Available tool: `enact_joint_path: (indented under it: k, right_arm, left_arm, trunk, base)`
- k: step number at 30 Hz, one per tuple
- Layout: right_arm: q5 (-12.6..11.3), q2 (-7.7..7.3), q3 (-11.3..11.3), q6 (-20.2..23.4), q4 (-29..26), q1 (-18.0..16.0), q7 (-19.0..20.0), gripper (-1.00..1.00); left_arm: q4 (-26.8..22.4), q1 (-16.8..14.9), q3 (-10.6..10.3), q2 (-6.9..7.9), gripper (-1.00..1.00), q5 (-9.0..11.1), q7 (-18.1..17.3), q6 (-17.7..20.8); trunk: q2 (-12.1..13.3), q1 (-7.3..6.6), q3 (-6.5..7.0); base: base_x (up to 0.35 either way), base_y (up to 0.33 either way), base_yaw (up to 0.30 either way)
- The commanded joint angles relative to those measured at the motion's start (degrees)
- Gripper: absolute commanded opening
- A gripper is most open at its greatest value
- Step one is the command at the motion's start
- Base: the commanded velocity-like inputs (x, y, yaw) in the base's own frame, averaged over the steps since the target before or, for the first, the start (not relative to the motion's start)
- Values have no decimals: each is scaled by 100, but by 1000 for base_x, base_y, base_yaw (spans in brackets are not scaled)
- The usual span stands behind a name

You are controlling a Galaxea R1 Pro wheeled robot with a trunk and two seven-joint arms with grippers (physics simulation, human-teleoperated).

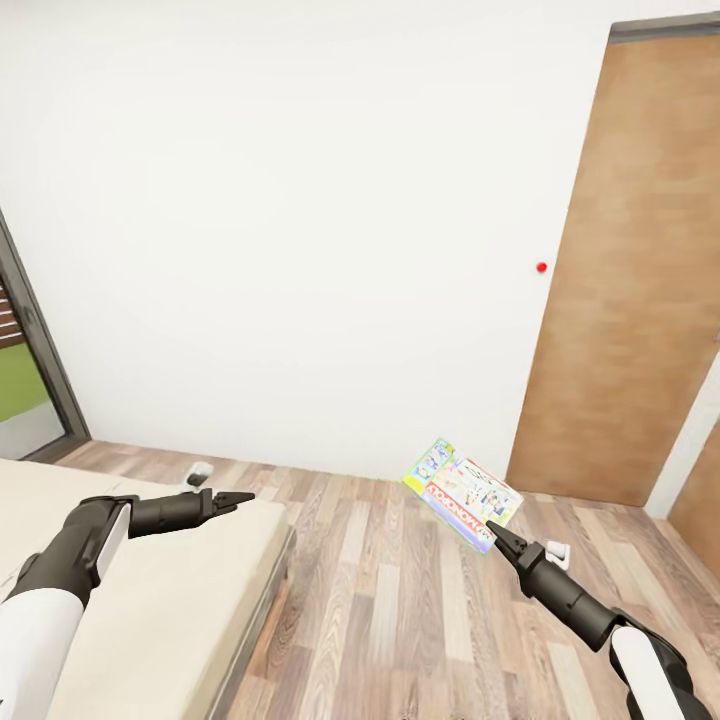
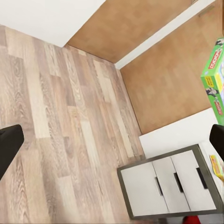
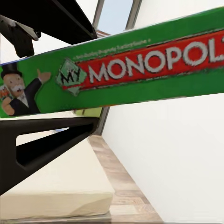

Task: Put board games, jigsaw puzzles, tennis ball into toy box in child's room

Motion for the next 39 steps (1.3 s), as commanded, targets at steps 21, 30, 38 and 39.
enact_joint_path:
  k: [21,30,38,39]
  right_arm:
    - [-46,1,-9,47,11,-5,10,-100]
    - [-46,2,-9,47,9,-3,10,-100]
    - [-46,1,-9,47,70,-8,10,-100]
    - [-46,0,-9,47,84,-8,11,-100]
  left_arm:
    - [-2,2,11,-1,100,-10,-22,57]
    - [-2,-8,12,1,100,-6,-35,70]
    - [-2,-15,12,1,100,-6,-31,63]
    - [-2,-16,16,1,100,-6,-31,63]
  trunk:
    - [-5,2,-2]
    - [-5,2,-2]
    - [-5,2,-2]
    - [-5,2,-2]
  base:
    - [0,0,-277]
    - [0,0,-277]
    - [0,0,-277]
    - [0,0,-277]
